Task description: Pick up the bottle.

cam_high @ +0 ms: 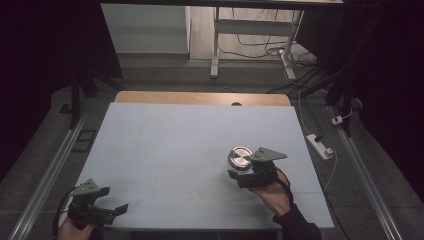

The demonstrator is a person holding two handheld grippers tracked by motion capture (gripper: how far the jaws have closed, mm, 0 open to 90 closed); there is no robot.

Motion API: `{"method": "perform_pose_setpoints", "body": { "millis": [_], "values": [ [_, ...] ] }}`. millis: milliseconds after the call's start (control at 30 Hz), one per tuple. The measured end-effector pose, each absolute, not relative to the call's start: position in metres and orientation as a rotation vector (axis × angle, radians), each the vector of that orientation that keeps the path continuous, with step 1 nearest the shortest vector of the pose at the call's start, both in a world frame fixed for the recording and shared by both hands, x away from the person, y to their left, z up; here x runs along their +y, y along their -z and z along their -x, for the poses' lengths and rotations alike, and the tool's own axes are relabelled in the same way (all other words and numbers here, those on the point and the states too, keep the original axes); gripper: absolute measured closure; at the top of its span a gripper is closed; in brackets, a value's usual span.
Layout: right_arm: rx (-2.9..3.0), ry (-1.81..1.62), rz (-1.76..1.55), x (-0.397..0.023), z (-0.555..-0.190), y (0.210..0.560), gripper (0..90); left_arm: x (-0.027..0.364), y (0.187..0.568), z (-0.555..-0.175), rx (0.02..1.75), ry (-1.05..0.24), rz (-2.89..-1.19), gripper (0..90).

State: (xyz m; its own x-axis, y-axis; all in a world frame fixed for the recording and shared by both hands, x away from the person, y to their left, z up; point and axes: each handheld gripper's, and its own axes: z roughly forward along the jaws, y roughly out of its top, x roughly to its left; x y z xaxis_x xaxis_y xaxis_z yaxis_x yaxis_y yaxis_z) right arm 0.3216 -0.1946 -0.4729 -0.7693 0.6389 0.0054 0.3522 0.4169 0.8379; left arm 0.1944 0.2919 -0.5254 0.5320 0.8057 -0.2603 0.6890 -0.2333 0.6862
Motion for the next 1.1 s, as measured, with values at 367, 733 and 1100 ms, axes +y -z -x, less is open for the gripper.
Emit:
{"method": "perform_pose_setpoints", "body": {
  "millis": [367,733,1100],
  "values": [
    [2.433,-1.284,-0.747,-0.167,-0.321,0.472,15.1,0.291,0.526,-0.194,1.204,-0.188,-1.998,0.6],
    [2.462,-1.296,-0.710,-0.142,-0.324,0.471,15.1,0.290,0.526,-0.194,1.202,-0.185,-2.002,0.6],
    [2.512,-1.299,-0.652,-0.115,-0.323,0.475,15.1,0.290,0.526,-0.195,1.200,-0.186,-2.008,0.6]
  ]
}}
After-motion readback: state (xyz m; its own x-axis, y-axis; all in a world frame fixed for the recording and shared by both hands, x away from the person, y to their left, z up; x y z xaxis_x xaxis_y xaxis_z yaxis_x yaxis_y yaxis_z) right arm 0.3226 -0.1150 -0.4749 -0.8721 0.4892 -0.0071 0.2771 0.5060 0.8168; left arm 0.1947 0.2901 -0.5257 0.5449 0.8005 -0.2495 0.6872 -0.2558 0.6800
